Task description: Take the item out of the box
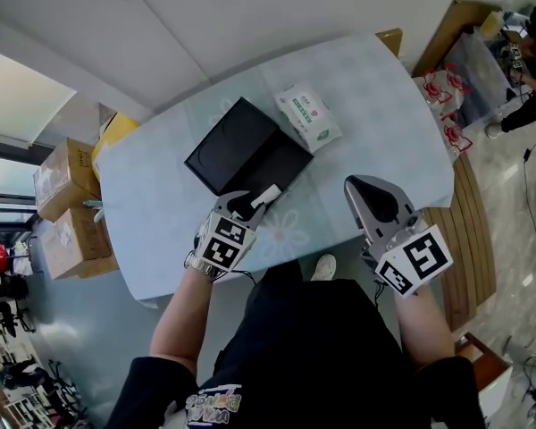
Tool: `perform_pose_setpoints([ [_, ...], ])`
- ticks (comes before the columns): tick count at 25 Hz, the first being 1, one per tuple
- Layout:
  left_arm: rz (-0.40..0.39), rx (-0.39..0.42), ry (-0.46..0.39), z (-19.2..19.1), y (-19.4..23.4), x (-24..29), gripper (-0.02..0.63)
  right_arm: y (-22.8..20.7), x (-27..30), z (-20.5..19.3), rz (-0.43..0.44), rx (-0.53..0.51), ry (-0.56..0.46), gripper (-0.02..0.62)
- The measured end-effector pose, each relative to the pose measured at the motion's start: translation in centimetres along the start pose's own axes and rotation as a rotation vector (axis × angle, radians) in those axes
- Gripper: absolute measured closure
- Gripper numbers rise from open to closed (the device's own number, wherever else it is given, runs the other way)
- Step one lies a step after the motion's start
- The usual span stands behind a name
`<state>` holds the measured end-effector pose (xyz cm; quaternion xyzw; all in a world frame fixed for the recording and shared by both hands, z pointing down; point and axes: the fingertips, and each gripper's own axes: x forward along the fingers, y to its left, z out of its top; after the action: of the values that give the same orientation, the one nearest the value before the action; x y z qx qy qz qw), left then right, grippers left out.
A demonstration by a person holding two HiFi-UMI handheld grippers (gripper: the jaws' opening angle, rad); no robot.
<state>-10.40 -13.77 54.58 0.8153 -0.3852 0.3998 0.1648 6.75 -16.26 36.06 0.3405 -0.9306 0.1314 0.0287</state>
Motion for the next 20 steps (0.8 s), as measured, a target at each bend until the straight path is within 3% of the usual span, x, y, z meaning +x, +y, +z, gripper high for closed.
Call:
perform_pose_setpoints([
  [9, -0.101, 0.097, 0.16, -2.6, 0.5, 3.6, 0.448, -0.9, 1.9, -1.7, -0.04, 0.043, 0.04, 0.586],
  [20, -0.169, 0.133, 0.237, -3.7, 0.4, 6.3, 0.442, -1.9, 3.1, -2.7, -0.078, 0.078, 0.056, 0.586],
])
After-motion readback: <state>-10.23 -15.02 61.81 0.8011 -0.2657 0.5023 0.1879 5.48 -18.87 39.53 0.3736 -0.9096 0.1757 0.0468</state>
